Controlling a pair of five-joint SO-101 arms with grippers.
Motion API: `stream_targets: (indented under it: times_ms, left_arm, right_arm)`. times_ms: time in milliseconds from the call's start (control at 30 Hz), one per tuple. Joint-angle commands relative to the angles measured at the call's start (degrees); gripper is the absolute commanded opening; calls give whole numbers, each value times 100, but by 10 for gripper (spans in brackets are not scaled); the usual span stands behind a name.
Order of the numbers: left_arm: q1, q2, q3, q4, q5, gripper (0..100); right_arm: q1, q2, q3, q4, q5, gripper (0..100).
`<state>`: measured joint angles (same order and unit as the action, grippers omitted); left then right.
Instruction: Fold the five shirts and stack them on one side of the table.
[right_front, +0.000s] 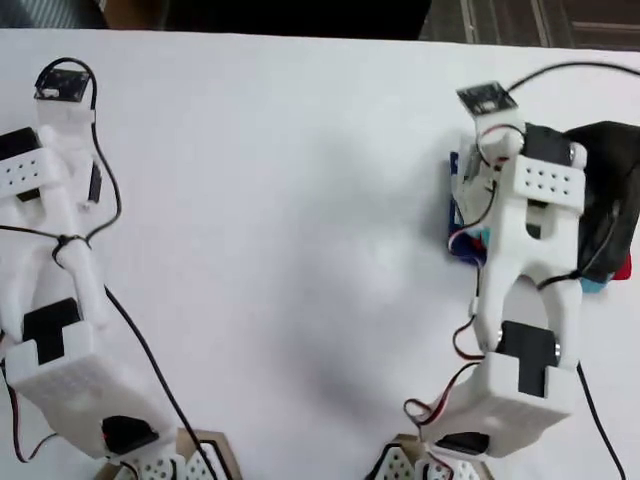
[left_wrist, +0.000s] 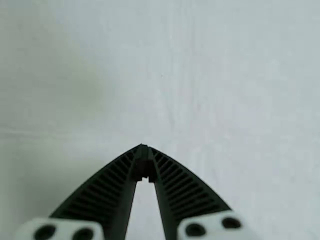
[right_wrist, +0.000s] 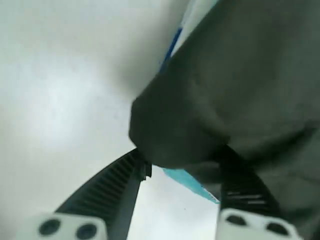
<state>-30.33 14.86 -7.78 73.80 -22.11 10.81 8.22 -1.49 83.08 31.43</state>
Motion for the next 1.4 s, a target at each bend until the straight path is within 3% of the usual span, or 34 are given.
stream_targets:
  times_ms: [0,467,833,967,1067,1100,1233,1367]
  left_arm:
    - [-26,-79,-75,18,-70,27]
    - [9,-79,-75,9,-62,27]
    - [70,-79,-84,44,-53,27]
    - [53,-79,-84,53,-62,27]
    - [44,-79,-84,53,-62,27]
    - [44,-79,-84,53,-62,27]
    - [44,-88,-84,132,-70,27]
    - [35,-88,-84,334,-70,27]
  right_arm:
    - [330,-426,141,-13,316,140]
    - [1297,-919,158,207,1125,105]
    - [242,-2246,149,971,835,122]
    - [602,-2826,185,4,633,175]
    - [1165,-2703,211,-1323,158,74]
    - [1349,-2563,237,-1842,-114,21]
    - [1780,-1587,211,-3468,-360,18]
    - [1956,-233,-255,-4084,-334,21]
